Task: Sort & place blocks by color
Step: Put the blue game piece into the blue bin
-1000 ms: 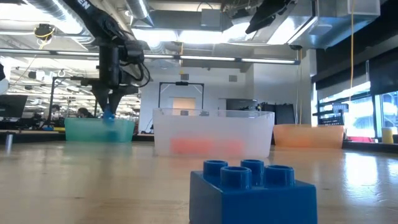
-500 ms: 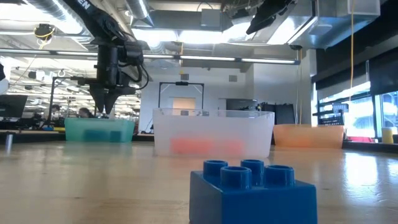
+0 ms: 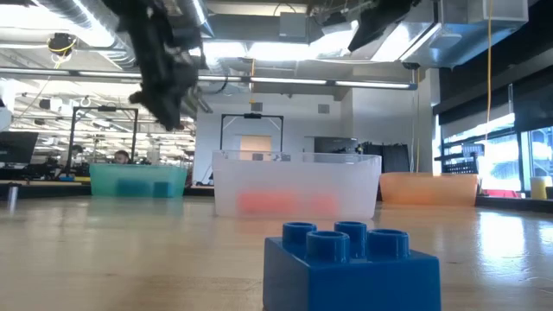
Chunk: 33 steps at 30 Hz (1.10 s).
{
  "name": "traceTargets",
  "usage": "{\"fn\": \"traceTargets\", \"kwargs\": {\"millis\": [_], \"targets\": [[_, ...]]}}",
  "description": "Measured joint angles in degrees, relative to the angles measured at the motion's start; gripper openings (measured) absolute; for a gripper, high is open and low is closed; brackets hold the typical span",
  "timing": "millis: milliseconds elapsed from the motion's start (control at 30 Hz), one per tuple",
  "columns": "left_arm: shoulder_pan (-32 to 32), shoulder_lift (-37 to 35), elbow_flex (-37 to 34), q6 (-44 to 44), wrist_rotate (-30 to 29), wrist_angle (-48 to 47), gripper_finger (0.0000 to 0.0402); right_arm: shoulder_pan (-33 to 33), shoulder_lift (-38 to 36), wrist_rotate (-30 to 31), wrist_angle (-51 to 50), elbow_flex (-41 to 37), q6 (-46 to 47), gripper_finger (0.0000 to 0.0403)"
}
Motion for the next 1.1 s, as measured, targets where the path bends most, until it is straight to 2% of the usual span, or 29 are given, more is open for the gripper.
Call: {"fn": "traceTargets", "kwargs": {"millis": [100, 200, 367, 533, 633, 833, 1100], "targets": [[-6.6, -4.2, 0.0, 2.3, 2.7, 0.1, 0.0110, 0.0, 0.0, -4.6, -0.1, 0.0, -0.5, 0.0310], [-15.0, -6.9, 0.0, 0.5, 2.3, 0.6, 0.0110, 0.1, 0.0, -8.0, -0.3, 0.0, -0.1, 0.0310], [-28.3, -9.0, 0.0, -6.4, -3.7, 1.6, 0.0110, 1.2, 0.0, -8.8, -1.6, 0.0, -1.9, 0.0310], [-39.2, -9.1, 0.0, -13.7, -10.3, 1.6, 0.0110, 6.6, 0.0, -8.8, -2.0, 0.0, -5.4, 0.0310], [-44.4, -9.1, 0.0, -16.3, -13.4, 1.7, 0.0110, 11.5, 0.0, -7.1, -1.5, 0.0, -2.0, 0.0310], [-53.8, -9.1, 0.0, -18.1, -17.2, 4.2, 0.0110, 21.4, 0.3, 1.2, 1.8, 0.0, 9.4, 0.0310], [-62.0, -9.1, 0.0, -20.6, -19.5, 4.5, 0.0110, 33.4, 2.8, 3.2, 4.4, 0.0, 22.9, 0.0310]]}}
